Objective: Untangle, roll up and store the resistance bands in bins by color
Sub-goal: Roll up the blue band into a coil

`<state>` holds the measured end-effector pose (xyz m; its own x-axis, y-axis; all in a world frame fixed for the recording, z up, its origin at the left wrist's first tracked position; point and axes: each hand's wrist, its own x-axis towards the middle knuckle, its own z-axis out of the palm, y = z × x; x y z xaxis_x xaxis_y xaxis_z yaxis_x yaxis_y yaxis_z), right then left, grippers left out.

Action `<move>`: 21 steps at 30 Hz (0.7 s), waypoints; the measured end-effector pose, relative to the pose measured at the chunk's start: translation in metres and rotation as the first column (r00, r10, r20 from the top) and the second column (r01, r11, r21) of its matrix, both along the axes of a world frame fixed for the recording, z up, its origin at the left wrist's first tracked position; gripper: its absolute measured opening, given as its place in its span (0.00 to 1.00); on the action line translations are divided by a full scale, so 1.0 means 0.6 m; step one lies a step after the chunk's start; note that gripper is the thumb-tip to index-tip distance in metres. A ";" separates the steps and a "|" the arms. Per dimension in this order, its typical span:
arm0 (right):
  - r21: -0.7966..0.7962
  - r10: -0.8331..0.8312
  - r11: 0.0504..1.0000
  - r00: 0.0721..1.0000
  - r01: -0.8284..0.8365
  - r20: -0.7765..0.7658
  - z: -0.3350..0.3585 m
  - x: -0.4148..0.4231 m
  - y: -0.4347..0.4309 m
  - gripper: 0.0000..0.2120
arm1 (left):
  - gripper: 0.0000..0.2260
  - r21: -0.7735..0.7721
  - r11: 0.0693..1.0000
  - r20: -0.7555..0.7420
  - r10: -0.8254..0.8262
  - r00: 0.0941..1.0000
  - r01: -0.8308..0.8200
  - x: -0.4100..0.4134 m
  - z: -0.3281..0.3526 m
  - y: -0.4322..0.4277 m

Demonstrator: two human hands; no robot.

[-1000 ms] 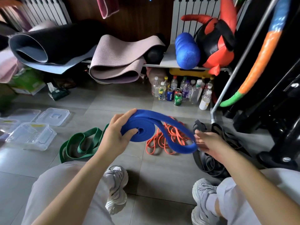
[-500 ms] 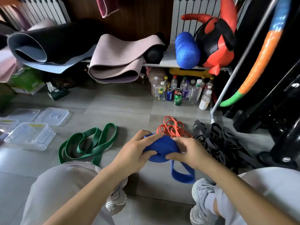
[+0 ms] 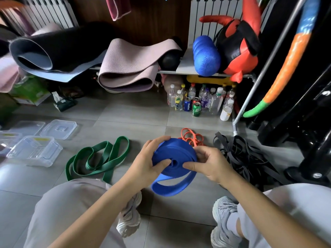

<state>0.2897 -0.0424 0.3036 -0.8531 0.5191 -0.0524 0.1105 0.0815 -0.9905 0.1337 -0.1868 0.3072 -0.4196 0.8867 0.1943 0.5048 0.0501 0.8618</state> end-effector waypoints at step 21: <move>0.113 -0.061 0.992 0.997 0.055 0.053 0.023 -0.001 0.020 0.16 | 0.27 -0.024 0.993 -0.222 0.104 0.969 -0.112 0.005 0.007 0.001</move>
<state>0.2890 -0.0301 0.3173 -0.8187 0.5729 -0.0385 0.1736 0.1831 -0.9676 0.1369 -0.1864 0.3115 -0.4635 0.8468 0.2610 0.6718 0.1438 0.7266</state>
